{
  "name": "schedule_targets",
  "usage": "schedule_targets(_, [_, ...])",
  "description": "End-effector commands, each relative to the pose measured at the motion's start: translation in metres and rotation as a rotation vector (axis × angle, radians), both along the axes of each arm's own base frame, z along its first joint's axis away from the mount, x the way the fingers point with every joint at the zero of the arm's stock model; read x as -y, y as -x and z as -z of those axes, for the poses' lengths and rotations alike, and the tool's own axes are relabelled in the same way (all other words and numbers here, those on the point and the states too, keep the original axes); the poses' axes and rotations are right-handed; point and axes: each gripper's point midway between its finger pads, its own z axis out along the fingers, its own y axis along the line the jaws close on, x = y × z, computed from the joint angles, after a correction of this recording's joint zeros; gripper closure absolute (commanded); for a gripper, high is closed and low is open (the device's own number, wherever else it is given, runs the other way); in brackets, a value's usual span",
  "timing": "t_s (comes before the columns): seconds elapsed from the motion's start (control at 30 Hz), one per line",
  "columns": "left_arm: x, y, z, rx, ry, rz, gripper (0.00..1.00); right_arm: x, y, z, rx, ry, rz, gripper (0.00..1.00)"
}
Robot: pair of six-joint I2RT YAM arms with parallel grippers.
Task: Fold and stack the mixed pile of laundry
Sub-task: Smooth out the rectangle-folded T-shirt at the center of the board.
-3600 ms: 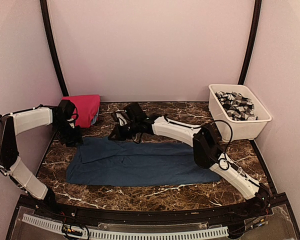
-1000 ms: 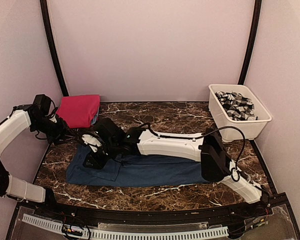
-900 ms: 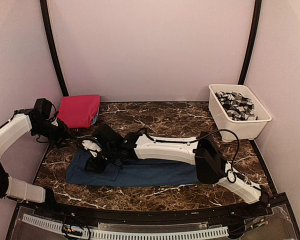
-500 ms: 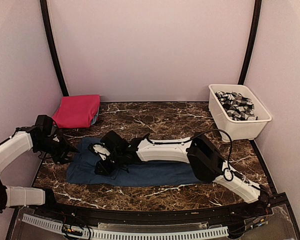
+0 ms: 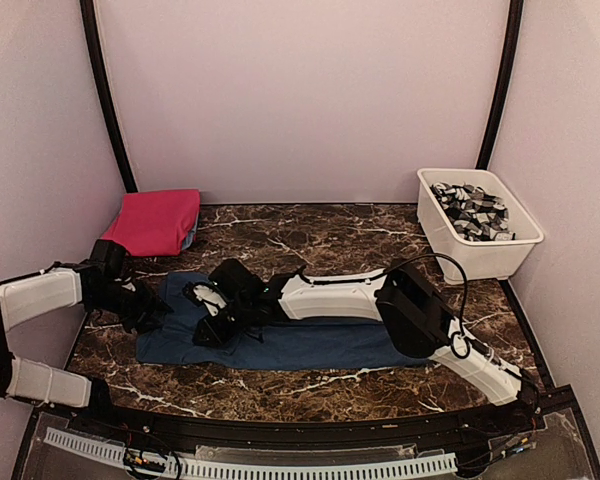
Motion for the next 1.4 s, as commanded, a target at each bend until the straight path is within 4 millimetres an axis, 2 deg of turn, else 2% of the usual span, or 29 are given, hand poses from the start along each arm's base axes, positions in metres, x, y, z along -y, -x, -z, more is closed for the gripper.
schedule_targets(0.0, [0.005, -0.003, 0.010, 0.006, 0.003, 0.019, 0.64, 0.001, -0.003, -0.027, -0.007, -0.043, 0.004, 0.73])
schedule_targets(0.1, [0.006, -0.002, 0.013, 0.000, 0.006, 0.018, 0.73, 0.002, -0.004, -0.030, -0.009, -0.048, 0.007, 0.73])
schedule_targets(0.23, [0.007, 0.002, 0.008, 0.009, 0.005, 0.024, 0.76, 0.004, -0.007, -0.033, -0.017, -0.051, 0.010, 0.73])
schedule_targets(0.47, [0.010, 0.028, -0.006, 0.001, 0.014, -0.010, 0.72, 0.004, -0.008, -0.041, -0.016, -0.069, 0.012, 0.72])
schedule_targets(0.7, [0.010, 0.030, -0.006, -0.007, 0.013, -0.009, 0.70, 0.006, -0.007, -0.046, -0.016, -0.076, 0.012, 0.71])
schedule_targets(0.8, [-0.004, 0.035, 0.000, -0.036, -0.072, -0.024, 0.70, 0.007, -0.009, -0.048, -0.006, -0.074, 0.017, 0.71])
schedule_targets(0.93, [-0.021, 0.031, 0.000, -0.023, -0.169, -0.069, 0.69, 0.010, -0.016, -0.037, -0.013, -0.049, 0.043, 0.71])
schedule_targets(1.0, [-0.022, 0.025, 0.003, 0.002, -0.173, -0.071, 0.69, 0.012, -0.019, -0.031, -0.016, -0.037, 0.056, 0.71])
schedule_targets(1.17, [-0.010, 0.008, 0.013, 0.080, -0.128, -0.013, 0.68, 0.016, -0.023, -0.021, -0.028, -0.010, 0.069, 0.71])
schedule_targets(1.23, [-0.001, 0.006, 0.015, 0.104, -0.081, 0.020, 0.67, 0.017, -0.023, -0.019, -0.033, -0.008, 0.069, 0.71])
schedule_targets(1.37, [0.005, 0.009, 0.018, 0.117, -0.044, 0.034, 0.67, 0.018, -0.025, -0.017, -0.038, -0.007, 0.072, 0.72])
